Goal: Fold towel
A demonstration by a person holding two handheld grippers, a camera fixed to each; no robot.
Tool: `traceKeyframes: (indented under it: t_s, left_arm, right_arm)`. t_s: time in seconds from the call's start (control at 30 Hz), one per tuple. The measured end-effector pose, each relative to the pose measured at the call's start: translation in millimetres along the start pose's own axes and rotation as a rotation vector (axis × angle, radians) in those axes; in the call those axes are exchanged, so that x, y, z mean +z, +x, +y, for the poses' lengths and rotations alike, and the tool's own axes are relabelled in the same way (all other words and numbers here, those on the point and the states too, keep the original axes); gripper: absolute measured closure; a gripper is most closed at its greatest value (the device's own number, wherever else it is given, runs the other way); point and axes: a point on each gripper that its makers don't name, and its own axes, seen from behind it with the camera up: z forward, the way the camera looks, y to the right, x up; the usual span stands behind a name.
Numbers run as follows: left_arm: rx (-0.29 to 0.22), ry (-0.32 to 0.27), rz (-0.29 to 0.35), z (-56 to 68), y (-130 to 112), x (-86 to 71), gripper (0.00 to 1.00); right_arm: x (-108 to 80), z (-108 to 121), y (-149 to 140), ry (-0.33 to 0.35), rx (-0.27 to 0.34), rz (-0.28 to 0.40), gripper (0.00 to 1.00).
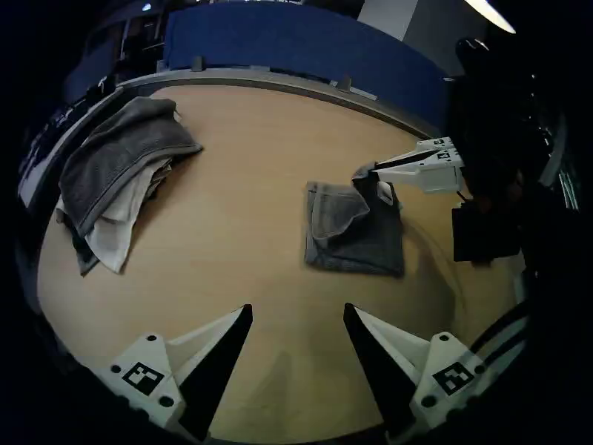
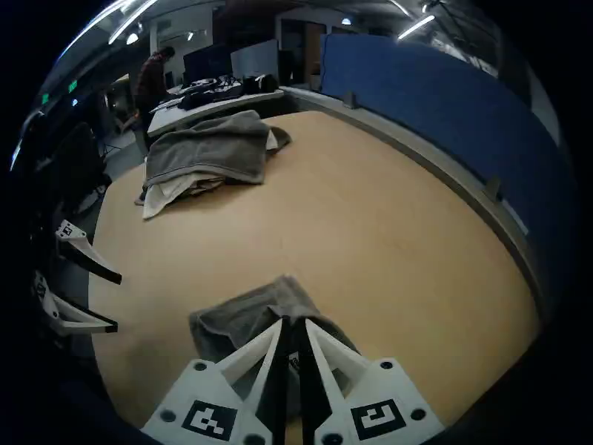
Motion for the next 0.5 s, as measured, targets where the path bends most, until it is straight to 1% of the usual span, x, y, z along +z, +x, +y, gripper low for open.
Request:
traceKeyframes:
  t_s: [0.2, 0.27, 0.33, 0.47, 0.5]
  left_arm:
    - [-0.005, 0.002, -0.001, -3.2, -2.4, 2.5, 0.09]
    - [-0.008, 0.001, 0.000, -4.1, -2.1, 3.3, 0.09]
    - [-0.009, 0.001, 0.000, -5.1, -1.6, 4.5, 0.09]
    - [-0.008, 0.000, -0.001, -5.8, 0.5, 5.7, 0.09]
    - [-0.006, 0.000, -0.001, -5.6, 1.3, 5.7, 0.09]
  right_arm:
    - [10.9, 1.5, -1.5, -0.003, 0.006, -0.013, 0.92]
    - [12.5, 1.5, -1.7, -0.005, 0.007, -0.014, 0.88]
    - [12.7, 1.8, -2.0, -0.010, 0.003, -0.015, 0.81]
    - [11.6, 2.8, -2.5, -0.019, -0.007, -0.017, 0.58]
    - [11.3, 2.5, -2.7, -0.019, -0.009, -0.016, 0.55]
